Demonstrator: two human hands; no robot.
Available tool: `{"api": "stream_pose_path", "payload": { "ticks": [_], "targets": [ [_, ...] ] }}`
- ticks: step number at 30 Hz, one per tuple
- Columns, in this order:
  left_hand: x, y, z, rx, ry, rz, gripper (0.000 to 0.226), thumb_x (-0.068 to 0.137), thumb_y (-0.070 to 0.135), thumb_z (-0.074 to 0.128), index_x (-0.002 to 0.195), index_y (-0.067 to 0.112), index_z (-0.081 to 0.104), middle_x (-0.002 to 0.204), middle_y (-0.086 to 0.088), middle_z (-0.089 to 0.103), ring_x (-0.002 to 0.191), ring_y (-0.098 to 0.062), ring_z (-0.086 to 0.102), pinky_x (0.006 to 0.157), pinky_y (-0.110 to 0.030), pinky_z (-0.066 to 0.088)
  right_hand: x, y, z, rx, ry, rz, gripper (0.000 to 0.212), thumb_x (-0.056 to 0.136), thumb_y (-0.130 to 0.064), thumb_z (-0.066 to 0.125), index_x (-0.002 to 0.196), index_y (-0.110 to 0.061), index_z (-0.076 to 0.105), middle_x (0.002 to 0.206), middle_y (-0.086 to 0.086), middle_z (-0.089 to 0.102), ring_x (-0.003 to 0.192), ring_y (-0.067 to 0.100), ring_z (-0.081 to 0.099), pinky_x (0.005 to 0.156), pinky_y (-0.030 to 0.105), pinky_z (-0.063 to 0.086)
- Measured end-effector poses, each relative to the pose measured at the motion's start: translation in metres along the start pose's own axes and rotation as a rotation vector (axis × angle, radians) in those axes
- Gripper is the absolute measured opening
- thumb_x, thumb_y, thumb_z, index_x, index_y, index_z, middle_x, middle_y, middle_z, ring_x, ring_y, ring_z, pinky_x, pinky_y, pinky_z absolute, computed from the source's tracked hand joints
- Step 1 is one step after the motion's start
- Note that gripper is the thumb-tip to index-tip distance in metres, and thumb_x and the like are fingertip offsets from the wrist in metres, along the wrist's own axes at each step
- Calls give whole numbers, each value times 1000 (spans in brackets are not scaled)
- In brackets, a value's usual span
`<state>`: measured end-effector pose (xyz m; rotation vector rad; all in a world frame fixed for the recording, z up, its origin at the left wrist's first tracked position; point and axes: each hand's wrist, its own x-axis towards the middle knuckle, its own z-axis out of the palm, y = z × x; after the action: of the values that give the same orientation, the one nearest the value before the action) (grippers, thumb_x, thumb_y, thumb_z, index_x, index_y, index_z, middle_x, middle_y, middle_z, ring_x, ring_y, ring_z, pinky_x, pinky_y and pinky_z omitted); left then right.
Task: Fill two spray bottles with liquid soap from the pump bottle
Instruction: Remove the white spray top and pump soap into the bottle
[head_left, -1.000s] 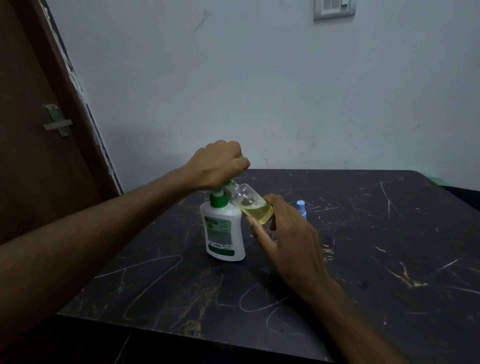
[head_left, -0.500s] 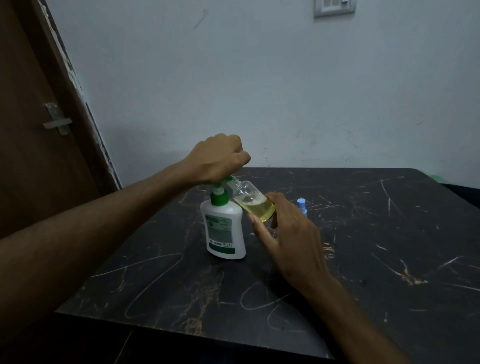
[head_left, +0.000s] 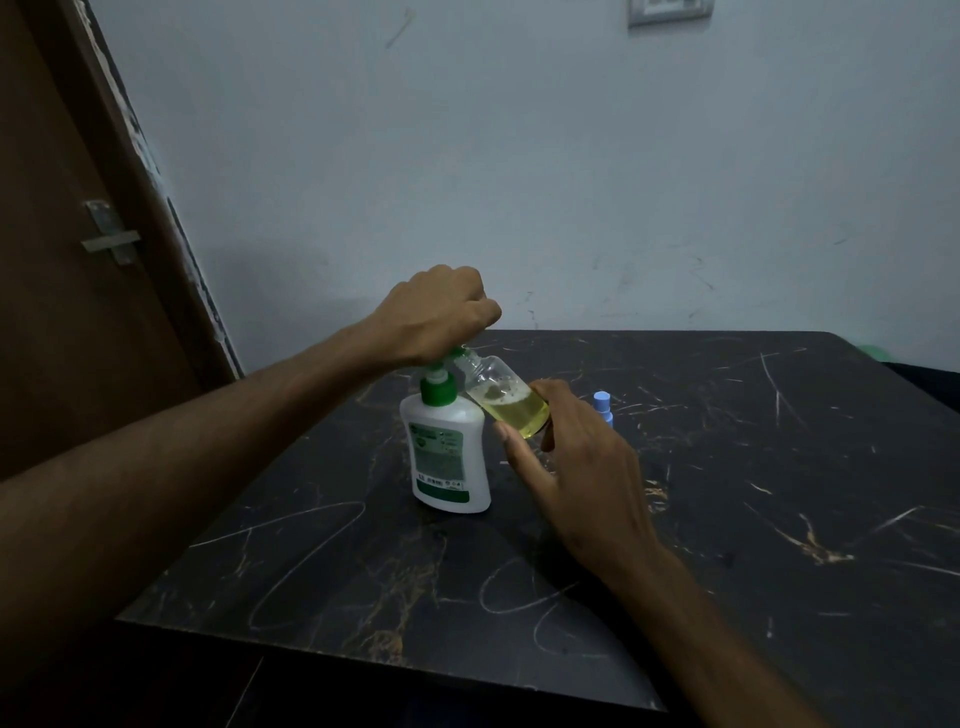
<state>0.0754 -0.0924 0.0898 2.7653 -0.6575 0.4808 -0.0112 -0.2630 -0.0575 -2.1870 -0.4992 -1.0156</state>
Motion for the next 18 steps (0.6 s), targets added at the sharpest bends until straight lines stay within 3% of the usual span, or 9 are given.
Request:
{"api": "stream_pose_path", "payload": {
  "ticks": [5, 10, 18],
  "targets": [
    [-3, 0, 1, 13, 15, -11, 33, 84, 37, 42, 61, 20, 26, 59, 3, 33, 58, -19, 27, 58, -35, 24, 0, 0, 2, 8, -6, -11, 34, 101, -51, 53, 121, -24, 57, 98, -13, 62, 78, 1, 52, 63, 17, 47],
    [0, 3, -3, 22, 14, 1, 32, 82, 35, 43, 63, 21, 22, 58, 3, 30, 60, -20, 26, 58, -37, 23, 0, 1, 0, 20, 0, 3, 33, 101, -52, 53, 121, -26, 55, 96, -19, 53, 77, 0, 52, 63, 19, 48],
    [-3, 0, -1, 4, 27, -40, 33, 87, 36, 45, 63, 21, 27, 63, 3, 37, 60, -19, 30, 58, -36, 25, -1, 0, 0, 22, -18, 2, 34, 101, -52, 53, 123, -26, 54, 99, -16, 59, 79, 3, 54, 64, 23, 53]
  ]
}}
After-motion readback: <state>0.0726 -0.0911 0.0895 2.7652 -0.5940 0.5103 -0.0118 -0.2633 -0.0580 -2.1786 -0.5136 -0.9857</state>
